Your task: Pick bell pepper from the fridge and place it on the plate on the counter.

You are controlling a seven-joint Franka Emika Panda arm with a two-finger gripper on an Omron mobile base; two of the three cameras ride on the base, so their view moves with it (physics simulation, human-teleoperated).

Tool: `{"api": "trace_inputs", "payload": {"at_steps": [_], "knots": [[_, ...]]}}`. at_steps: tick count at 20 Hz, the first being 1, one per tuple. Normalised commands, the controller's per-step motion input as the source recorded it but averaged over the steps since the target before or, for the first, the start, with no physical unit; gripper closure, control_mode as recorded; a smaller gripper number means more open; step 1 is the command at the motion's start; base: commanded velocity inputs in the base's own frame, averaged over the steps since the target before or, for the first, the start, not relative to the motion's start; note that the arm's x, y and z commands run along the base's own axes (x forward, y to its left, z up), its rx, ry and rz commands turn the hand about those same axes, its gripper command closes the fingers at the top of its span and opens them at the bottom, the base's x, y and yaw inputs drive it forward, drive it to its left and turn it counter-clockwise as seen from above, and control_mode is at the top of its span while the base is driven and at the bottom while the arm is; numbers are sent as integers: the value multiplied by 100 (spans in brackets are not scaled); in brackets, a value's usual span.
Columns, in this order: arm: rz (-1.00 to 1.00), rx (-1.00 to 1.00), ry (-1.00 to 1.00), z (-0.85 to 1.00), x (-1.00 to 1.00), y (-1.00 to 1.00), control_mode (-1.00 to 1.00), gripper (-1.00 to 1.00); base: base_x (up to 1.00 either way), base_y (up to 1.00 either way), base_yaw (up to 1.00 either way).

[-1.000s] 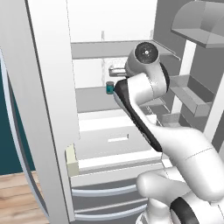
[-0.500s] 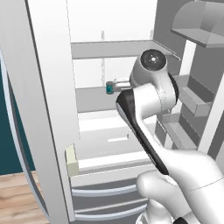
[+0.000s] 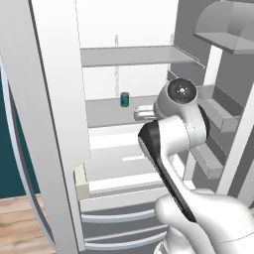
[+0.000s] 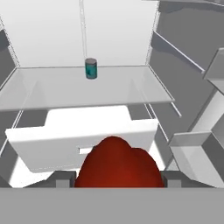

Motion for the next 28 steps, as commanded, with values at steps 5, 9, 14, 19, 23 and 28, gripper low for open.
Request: {"api": "trace_inputs", "payload": {"at_steps": [5, 9, 14, 19, 23, 28], "knots": [[0, 2, 8, -1, -7, -30, -100, 100, 0, 0, 0], [0, 1, 3, 0, -9, -19, -100, 100, 0, 0, 0], [0, 0, 0, 0, -11, -11, -100, 100, 0, 0, 0], [0, 0, 0, 0, -16, -7, -100, 100, 0, 0, 0], [0, 0, 0, 0, -5, 0, 100, 100, -22, 0, 0], [0, 0, 0, 0, 0, 0, 100, 100, -40, 0, 0]]}}
